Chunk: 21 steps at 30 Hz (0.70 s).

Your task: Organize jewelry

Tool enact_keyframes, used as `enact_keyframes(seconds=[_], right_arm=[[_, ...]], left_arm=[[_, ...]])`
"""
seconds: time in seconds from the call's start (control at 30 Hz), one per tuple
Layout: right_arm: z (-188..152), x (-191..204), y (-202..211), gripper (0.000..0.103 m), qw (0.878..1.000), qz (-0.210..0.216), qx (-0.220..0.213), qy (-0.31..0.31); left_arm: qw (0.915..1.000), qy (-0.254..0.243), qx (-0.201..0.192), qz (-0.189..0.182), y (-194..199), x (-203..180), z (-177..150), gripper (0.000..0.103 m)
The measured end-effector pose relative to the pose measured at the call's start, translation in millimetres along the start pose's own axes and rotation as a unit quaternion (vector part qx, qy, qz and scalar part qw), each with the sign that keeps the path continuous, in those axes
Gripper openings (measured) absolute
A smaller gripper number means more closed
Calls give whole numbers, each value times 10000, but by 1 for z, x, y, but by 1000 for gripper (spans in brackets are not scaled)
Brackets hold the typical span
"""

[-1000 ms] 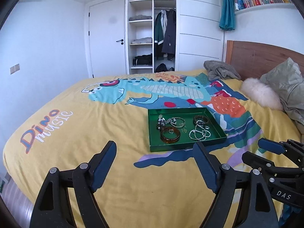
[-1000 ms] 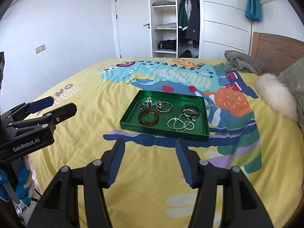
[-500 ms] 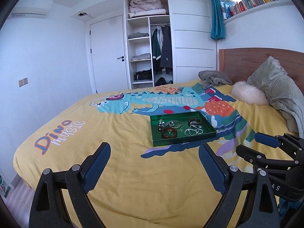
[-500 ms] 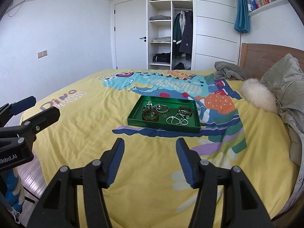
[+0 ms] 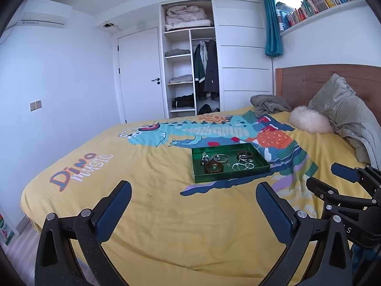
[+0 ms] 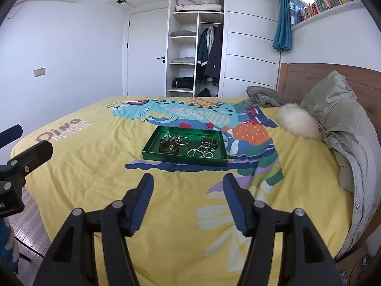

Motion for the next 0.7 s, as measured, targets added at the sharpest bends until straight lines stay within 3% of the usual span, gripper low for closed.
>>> enact_keyframes(seconds=[0.7], right_arm=[[-16,-12,16,62,9995,-226,-146,-147]], left_arm=[[9999,-41,-97,22,13,-7,-4,103]])
Point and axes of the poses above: each gripper's, at about its wrist camera, not at the fingertips, and y roughly against the way its jaws point, x to its left, z to its top, the point moved 9 cm from there along -y, roughly the way its jaws point, and after that the axes turned 2 degrees about -y, right-handed, at the moved point
